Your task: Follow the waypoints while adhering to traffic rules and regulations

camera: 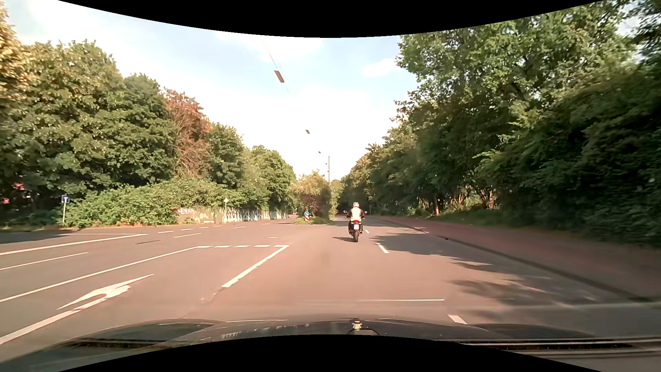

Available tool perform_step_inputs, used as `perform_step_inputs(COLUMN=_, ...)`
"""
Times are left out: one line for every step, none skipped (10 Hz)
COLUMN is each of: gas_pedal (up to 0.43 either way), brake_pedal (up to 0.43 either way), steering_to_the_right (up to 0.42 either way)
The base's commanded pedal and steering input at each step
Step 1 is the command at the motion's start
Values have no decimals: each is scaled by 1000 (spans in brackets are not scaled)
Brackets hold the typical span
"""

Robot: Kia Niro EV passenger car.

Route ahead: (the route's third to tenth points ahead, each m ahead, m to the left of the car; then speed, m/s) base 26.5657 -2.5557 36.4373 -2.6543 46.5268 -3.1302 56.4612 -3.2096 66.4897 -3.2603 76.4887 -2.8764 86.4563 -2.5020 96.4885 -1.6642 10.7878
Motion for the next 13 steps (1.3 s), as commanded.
perform_step_inputs(gas_pedal=197, brake_pedal=0, steering_to_the_right=17)
perform_step_inputs(gas_pedal=177, brake_pedal=0, steering_to_the_right=16)
perform_step_inputs(gas_pedal=177, brake_pedal=0, steering_to_the_right=15)
perform_step_inputs(gas_pedal=177, brake_pedal=0, steering_to_the_right=12)
perform_step_inputs(gas_pedal=177, brake_pedal=0, steering_to_the_right=9)
perform_step_inputs(gas_pedal=177, brake_pedal=0, steering_to_the_right=7)
perform_step_inputs(gas_pedal=177, brake_pedal=0, steering_to_the_right=6)
perform_step_inputs(gas_pedal=177, brake_pedal=0, steering_to_the_right=4)
perform_step_inputs(gas_pedal=177, brake_pedal=0, steering_to_the_right=4)
perform_step_inputs(gas_pedal=177, brake_pedal=0, steering_to_the_right=4)
perform_step_inputs(gas_pedal=177, brake_pedal=0, steering_to_the_right=4)
perform_step_inputs(gas_pedal=169, brake_pedal=0, steering_to_the_right=4)
perform_step_inputs(gas_pedal=157, brake_pedal=0, steering_to_the_right=4)
